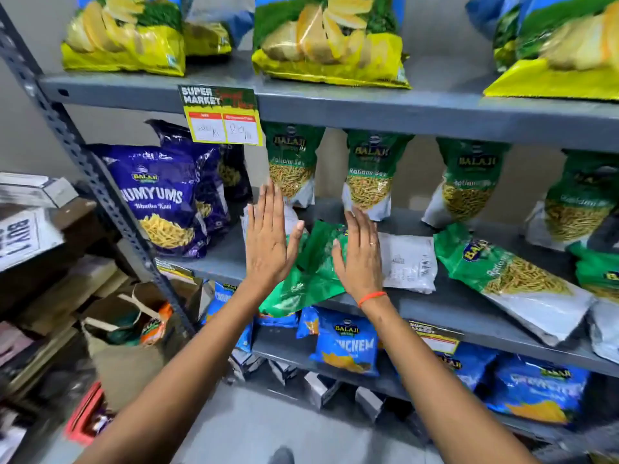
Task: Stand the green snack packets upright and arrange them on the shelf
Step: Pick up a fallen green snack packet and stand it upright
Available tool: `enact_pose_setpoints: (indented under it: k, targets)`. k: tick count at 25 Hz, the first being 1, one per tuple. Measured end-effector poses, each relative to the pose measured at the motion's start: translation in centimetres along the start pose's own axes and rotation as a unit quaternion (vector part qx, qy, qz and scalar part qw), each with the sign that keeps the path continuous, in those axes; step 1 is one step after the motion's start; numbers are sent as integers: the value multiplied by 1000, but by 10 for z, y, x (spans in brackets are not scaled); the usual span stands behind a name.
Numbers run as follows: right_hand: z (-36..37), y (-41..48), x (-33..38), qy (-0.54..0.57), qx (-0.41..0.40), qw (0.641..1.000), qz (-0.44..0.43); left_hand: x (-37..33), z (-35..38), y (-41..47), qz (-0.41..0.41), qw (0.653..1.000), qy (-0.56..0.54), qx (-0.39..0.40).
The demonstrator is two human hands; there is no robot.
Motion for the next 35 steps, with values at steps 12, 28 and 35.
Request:
enact_pose_setpoints:
  k: [12,28,35]
  targets:
    - [123,33,-28,-3,359,933,-1,147,48,8,19,924,-21,381]
    - [112,39,-49,-9,421,899,120,148,51,44,-50,941,-208,262]
    - [99,37,-42,123,251,927,248,148,52,98,-301,847,-392,198]
Point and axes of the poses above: each hand's wrist, its own y-axis towards the middle knuckle, its own z-axis out of the palm, x = y × z, the point moved 4 cm from there along y, towards the middle knuckle, and after that the axes turned 9 degrees about -z, right-handed, at the moved point
